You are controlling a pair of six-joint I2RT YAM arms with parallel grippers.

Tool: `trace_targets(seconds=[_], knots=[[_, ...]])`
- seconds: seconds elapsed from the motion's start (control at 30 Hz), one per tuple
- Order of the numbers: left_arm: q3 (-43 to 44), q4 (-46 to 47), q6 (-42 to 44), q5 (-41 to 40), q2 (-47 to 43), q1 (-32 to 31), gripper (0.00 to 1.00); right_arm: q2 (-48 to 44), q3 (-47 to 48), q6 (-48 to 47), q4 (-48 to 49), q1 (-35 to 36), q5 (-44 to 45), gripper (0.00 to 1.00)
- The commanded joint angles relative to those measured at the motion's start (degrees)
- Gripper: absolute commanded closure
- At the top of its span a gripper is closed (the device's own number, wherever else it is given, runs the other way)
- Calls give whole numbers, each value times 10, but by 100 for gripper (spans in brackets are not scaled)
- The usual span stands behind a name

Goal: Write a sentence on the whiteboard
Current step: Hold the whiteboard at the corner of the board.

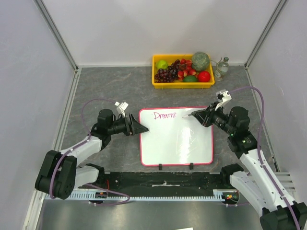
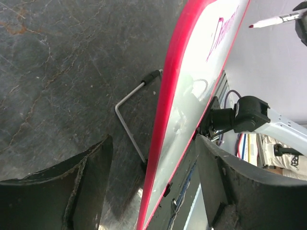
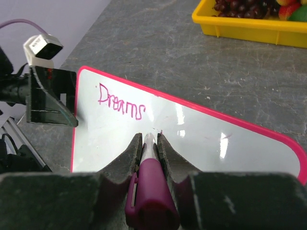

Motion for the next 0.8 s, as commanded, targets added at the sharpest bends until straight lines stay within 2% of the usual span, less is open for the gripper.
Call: trace_targets(seconds=[0.0, 0.23, 0.4, 0.5, 0.63, 0.7, 0.77], knots=[[21, 78, 11, 38, 25, 0, 26, -28, 38, 6, 20, -1, -20, 100], [-9, 173, 8, 65, 51, -7, 34, -37, 51, 3, 15, 10, 4, 100], [-31, 240, 2, 87, 86, -8, 45, -28, 61, -5, 4, 49, 46, 100], [-32, 246, 1, 99, 105, -8, 59, -8, 74, -17, -10, 104, 93, 100], [-38, 232, 14, 97, 100, -7, 74, 6, 90, -42, -23, 196, 202, 100], [-42, 224, 23, 91, 92, -8, 85, 10, 98, -54, -30, 220, 248, 100], [-46, 221, 27, 89, 86, -8, 91, 7, 97, -68, -32, 239, 290, 100]])
